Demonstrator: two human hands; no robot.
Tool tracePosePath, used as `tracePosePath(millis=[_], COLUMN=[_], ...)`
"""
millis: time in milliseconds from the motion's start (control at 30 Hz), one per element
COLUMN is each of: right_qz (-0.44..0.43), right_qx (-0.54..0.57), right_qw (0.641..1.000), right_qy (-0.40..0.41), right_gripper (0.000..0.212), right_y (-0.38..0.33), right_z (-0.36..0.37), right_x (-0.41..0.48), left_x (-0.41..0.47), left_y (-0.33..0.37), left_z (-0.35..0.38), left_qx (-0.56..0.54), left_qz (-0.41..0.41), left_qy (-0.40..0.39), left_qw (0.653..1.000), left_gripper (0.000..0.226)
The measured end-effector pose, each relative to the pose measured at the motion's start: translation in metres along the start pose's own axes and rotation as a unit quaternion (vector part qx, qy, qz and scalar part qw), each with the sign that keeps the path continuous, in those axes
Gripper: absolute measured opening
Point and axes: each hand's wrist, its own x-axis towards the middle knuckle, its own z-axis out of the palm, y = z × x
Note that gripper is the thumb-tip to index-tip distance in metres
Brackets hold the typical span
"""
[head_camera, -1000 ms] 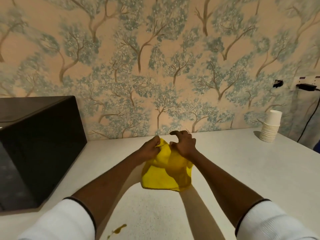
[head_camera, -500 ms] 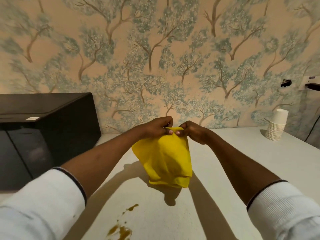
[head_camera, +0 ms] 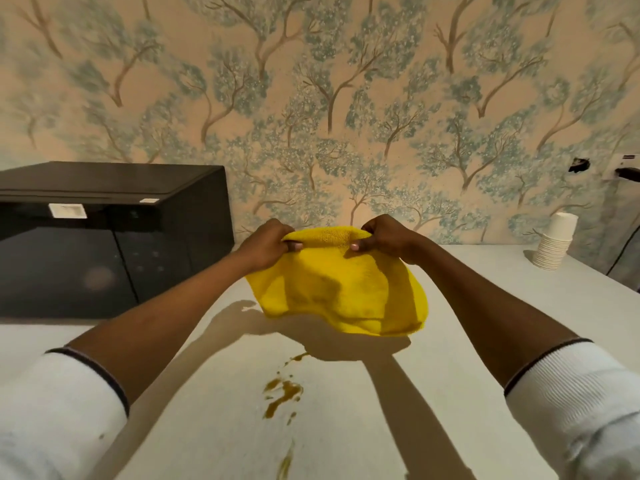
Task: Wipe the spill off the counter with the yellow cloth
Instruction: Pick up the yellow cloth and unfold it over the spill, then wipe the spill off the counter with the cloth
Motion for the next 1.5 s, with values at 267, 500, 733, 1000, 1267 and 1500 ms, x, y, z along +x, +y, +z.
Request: tracePosePath(millis=[267,500,733,1000,1267,1500], right_qz=[-0.002,0.025,0.154,0.194,0.080,0.171], right_qx=[-0.126,-0.164,-0.152,-0.375,-0.329,-0.347], right_qw=[0.992,0.976,0.929,0.899,0.930,0.919], right_qy=[-0.022,-0.141,-0.301,-0.116,0.141,0.077], right_gripper=[0.049,0.045,0.051,0.057,0.042,0.058], right_y=[-0.058,-0.113,-0.076,0.002,-0.037,-0.031], right_z=[0.038,0.052,0.105,0.183,0.260,0.317], right_x=[-0.044,-0.116,-0.168,-0.176,-0.196,-0.217], left_x=[-0.084,-0.143,-0.203,-0.233,-0.263,-0.290], left_y=[-0.012,-0.014,-0.052,-0.089,-0.024,-0.012], left_z=[-0.027,-0.075,-0.037,0.049,0.090,0.125], left_qx=[0.025,-0.020,-0.060,0.213,0.242,0.255], left_qz=[-0.037,-0.048,-0.066,-0.060,-0.038,-0.050], left_qy=[0.067,-0.119,-0.311,-0.264,-0.044,-0.079], left_qw=[0.997,0.992,0.946,0.939,0.968,0.962], left_gripper=[0.028,0.022,0.038,0.055,0.048,0.060])
